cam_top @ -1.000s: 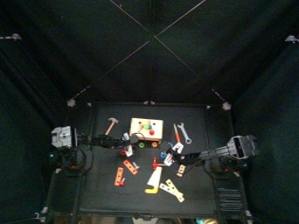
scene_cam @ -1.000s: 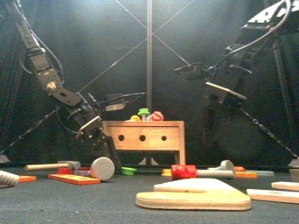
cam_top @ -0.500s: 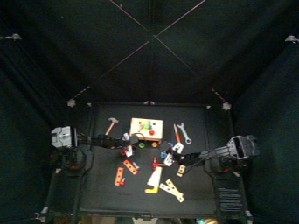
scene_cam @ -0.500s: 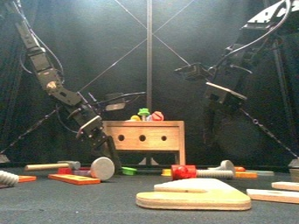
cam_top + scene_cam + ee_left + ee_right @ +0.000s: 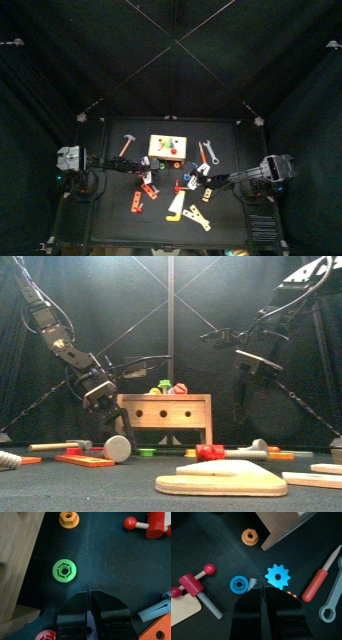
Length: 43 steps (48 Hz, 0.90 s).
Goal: Move green nut to below bench
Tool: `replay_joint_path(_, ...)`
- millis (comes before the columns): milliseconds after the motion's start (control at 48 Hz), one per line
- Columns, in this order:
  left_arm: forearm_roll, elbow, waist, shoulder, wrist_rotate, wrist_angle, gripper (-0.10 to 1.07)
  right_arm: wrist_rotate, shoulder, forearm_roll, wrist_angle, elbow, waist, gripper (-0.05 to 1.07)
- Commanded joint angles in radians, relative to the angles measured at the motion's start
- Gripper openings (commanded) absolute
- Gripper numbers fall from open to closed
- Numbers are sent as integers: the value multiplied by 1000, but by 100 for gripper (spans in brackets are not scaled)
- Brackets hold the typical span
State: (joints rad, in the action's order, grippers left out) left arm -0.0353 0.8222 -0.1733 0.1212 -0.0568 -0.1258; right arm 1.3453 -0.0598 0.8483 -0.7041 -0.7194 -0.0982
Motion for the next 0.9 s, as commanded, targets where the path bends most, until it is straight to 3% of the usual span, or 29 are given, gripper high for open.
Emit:
replay_joint_path(0,3,-43,-5,5,-6,-34,46,3,-23,3,-2,15,-2,21)
replay_joint_path(208,3,-72,-11,49,-6,-49,46,3,-14,2,0,15,-3,21)
replay_joint_path(562,3,-66,-12,37,-5,-49,46,3,-12,3,0,17,-2,21)
replay_joint_path(875,3,-31,5,-49,-6,-48,45,3,-11,-12,0,20,-5,21)
